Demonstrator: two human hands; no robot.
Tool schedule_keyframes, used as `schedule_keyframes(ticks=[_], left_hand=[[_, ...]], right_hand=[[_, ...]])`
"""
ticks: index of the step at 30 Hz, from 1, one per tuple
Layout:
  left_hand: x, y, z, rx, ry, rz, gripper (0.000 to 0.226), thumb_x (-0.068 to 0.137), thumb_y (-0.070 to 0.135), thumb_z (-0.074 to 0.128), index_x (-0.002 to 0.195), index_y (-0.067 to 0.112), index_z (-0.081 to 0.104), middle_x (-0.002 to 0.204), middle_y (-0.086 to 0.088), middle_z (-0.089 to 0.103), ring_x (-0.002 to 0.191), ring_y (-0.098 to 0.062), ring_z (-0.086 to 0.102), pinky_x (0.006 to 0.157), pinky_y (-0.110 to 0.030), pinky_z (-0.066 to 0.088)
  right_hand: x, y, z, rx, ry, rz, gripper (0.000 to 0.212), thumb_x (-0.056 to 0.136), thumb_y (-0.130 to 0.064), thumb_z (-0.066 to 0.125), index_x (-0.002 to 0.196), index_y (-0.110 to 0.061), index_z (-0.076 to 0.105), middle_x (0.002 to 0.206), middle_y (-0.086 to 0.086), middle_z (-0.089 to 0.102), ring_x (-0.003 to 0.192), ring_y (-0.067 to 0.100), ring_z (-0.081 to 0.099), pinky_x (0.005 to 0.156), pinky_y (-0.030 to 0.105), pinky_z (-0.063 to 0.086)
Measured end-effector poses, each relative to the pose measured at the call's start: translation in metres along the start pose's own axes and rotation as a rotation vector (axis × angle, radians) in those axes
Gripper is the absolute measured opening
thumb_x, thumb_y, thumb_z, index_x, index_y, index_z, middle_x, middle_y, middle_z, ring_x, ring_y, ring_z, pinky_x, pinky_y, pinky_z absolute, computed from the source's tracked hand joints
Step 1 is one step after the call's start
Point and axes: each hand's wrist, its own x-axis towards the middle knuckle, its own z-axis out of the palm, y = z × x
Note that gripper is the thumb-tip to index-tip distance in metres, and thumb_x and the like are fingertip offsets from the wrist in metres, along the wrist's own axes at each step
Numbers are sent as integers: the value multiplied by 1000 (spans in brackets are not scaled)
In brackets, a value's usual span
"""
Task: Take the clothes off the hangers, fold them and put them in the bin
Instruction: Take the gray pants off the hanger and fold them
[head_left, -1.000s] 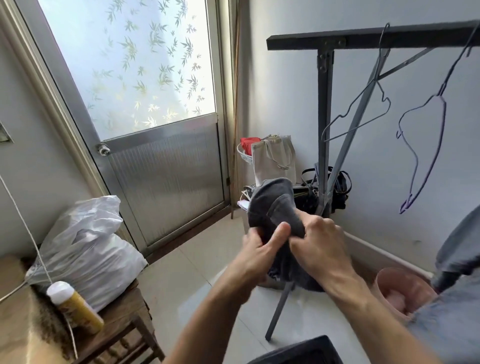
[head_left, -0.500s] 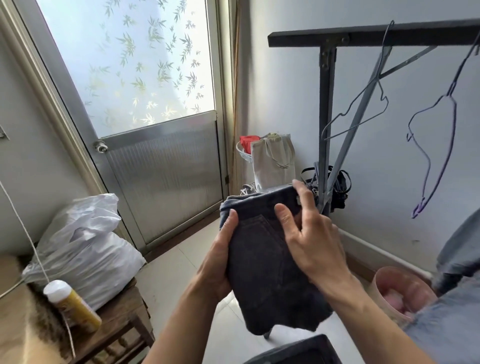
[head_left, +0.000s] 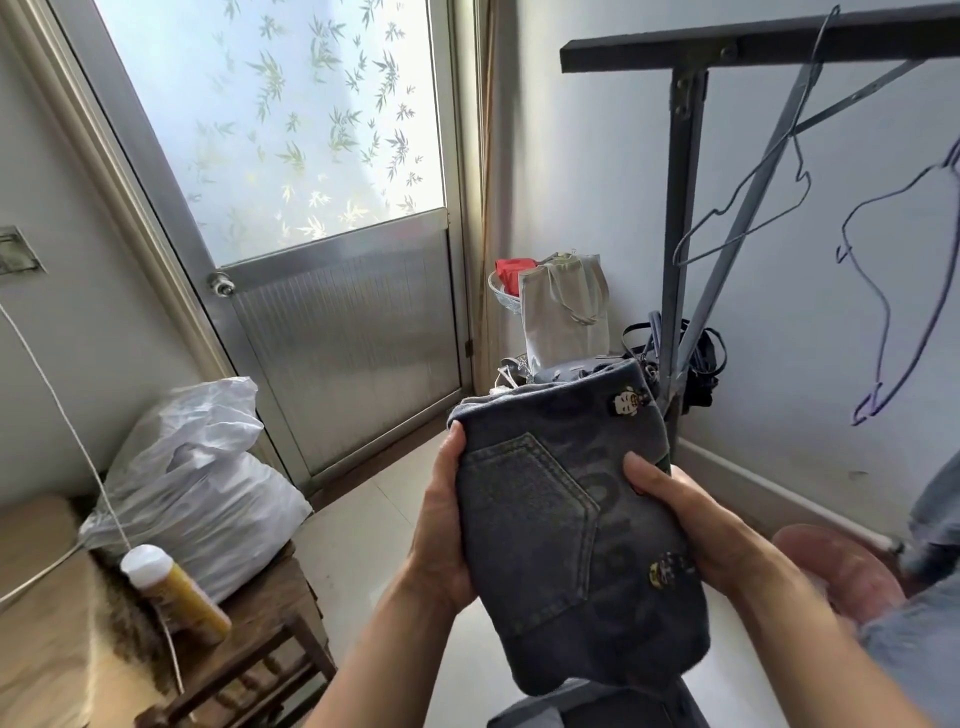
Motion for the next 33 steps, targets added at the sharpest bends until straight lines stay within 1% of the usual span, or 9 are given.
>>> schedule_keyframes(ticks=[4,8,11,15,19,24,28,30,33], left_hand=[[0,-7,5,21,-12,-7,59,89,59,44,96,13,79,106,-16,73,89,-26,72,83,-39,53],[7,-14,2,86,22,89,43,95,47,50,124,17,64,121,-14,68,104,-26,67,86,-41,55],[7,-9,-2,212,-19,228,26,95,29,51,115,16,60,104,-9,67,92,-20,64,71,-32,56],[0,0,-1,560,-129,308,48,78,53,72,101,13,62,95,-5,63,87,-19,59,67,-29,54],[4,-4,-8,789,-197,294,56,75,63,70,98,12,66,93,-6,61,78,-15,54,63,-23,45],[7,-33,-28,378,-343,-75,39,79,36,73,91,2,57,94,-12,53,87,-22,51,79,-31,46],[27,-64,-57,81,-79,-164,38,85,34,63,108,4,69,112,-16,65,101,-26,61,90,-38,52],[45,-86,-81,11,135,-155,55,82,49,64,118,7,62,127,-15,60,113,-28,60,93,-45,50],[55,-131,-109,72,132,-293,93,64,65,76,135,10,54,136,-16,58,123,-32,58,104,-49,47]], right_hand=[[-10,5,-6,52,-14,-31,61,37,-43,94,88,-13,79,100,21,73,83,30,72,78,40,59],[-20,10,-13,84,2,-58,56,44,-38,91,90,-10,78,101,23,72,82,32,72,71,37,60],[-30,10,-23,104,16,-40,55,49,-34,90,92,-4,75,95,23,72,77,32,72,63,35,60],[-43,8,-44,152,17,30,52,55,-31,84,97,-4,71,94,21,73,75,31,72,65,37,61],[-45,15,-62,173,11,95,39,66,-22,76,98,-3,68,86,18,73,69,28,72,57,33,59],[-31,63,-88,242,-43,192,73,19,-39,98,84,-12,79,95,20,73,76,30,73,60,37,60],[-6,101,-92,394,-8,275,80,11,-35,99,81,-3,79,88,24,73,69,33,73,52,37,58],[13,121,-90,379,26,259,84,13,-41,98,84,0,78,93,28,72,71,36,72,53,39,59],[46,157,-94,328,71,248,90,25,-49,97,94,3,74,100,31,70,75,39,72,61,45,60]])
